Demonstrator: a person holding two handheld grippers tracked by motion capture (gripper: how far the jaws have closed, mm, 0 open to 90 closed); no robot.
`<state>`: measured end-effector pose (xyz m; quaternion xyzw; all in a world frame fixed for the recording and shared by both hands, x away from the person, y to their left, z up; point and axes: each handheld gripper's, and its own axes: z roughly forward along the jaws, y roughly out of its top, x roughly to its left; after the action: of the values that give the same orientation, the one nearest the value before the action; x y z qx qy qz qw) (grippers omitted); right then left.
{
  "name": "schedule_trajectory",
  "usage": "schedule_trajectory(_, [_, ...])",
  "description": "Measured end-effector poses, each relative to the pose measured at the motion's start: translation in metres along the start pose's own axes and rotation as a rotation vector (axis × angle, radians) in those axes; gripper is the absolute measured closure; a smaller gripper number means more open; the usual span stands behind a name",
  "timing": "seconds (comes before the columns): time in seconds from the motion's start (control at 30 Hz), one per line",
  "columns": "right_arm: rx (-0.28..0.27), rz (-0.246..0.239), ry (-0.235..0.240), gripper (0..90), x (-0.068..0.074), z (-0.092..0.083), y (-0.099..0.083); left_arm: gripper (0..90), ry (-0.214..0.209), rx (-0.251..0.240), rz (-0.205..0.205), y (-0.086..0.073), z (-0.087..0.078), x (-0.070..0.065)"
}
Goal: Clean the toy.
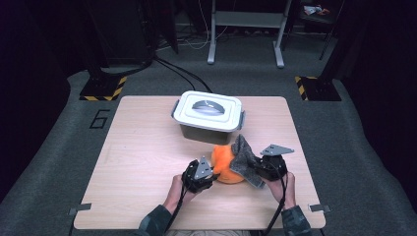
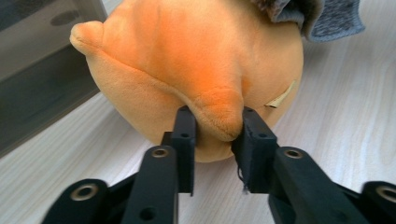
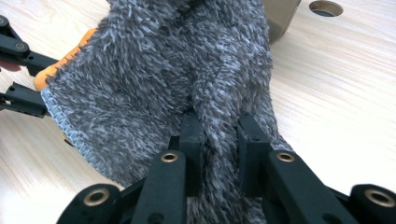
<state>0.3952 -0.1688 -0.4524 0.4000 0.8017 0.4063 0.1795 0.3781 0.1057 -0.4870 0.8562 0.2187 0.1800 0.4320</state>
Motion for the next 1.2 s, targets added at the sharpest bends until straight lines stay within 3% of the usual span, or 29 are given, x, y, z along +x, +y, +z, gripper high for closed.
schedule_trajectory(0.27, [-0.016, 0.003, -0.002, 75.5, 0.000, -0.010, 0.004, 76.1, -0.034, 0.000, -0.039, 0.007, -0.005, 0.002])
schedule_trajectory(0.6, [-0.055, -0.029, 0.018, 75.4, 0.010, -0.023, 0.017, 76.2, -0.101, -0.006, -0.149, 0.019, -0.011, 0.008])
schedule_trajectory(0.7, [-0.060, -0.062, 0.034, 75.3, 0.019, -0.022, 0.024, 76.1, -0.129, -0.001, -0.189, 0.025, -0.012, 0.009])
schedule_trajectory(0.9, [-0.061, -0.091, 0.061, 75.1, 0.031, -0.016, 0.034, 76.0, -0.118, 0.018, -0.186, 0.030, -0.011, 0.007])
schedule_trajectory(1.07, [-0.028, -0.121, 0.038, 75.2, 0.034, -0.001, 0.034, 75.8, -0.110, 0.025, -0.211, 0.028, -0.008, 0.010])
schedule_trajectory(1.2, [-0.029, -0.122, 0.028, 75.2, 0.034, 0.002, 0.033, 75.8, -0.112, 0.024, -0.227, 0.026, -0.008, 0.012])
